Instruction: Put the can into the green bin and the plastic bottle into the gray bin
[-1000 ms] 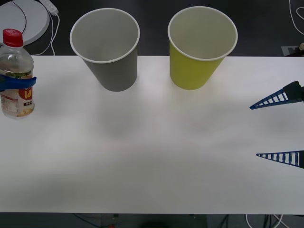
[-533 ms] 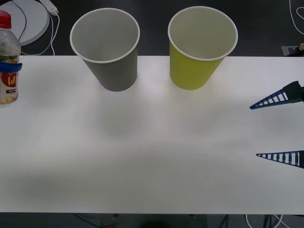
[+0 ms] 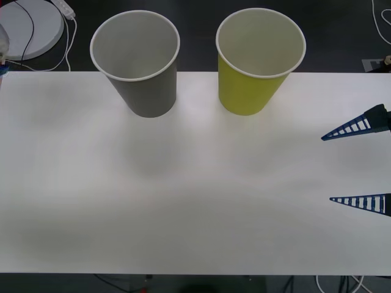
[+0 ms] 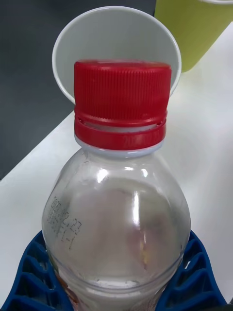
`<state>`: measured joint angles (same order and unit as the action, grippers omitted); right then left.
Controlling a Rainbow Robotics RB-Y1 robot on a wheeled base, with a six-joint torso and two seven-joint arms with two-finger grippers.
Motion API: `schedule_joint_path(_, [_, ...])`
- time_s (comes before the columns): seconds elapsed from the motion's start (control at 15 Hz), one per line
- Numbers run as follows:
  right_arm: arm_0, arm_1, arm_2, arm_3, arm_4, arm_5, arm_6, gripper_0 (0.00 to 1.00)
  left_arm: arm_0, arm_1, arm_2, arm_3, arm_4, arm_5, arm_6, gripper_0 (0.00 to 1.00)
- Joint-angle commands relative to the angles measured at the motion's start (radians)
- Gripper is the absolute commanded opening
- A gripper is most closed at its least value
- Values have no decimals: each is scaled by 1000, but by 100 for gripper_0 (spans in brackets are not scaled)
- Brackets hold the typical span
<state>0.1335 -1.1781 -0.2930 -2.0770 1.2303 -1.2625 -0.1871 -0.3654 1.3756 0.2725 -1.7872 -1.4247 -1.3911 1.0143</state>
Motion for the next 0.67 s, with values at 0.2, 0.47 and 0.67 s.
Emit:
schedule_joint_path(0.2, [0,0,0,0,0,0,0,100,-219,13,-138,100,-20,-98,-3,0])
schedule_joint_path(0.47, [0,0,0,0,0,0,0,100,-454,14,-315,196,-42,-174,-5,0])
schedule_joint_path(0.67, [0,0,0,0,0,0,0,100,-622,13,-473,272,-46,-180,-9,0])
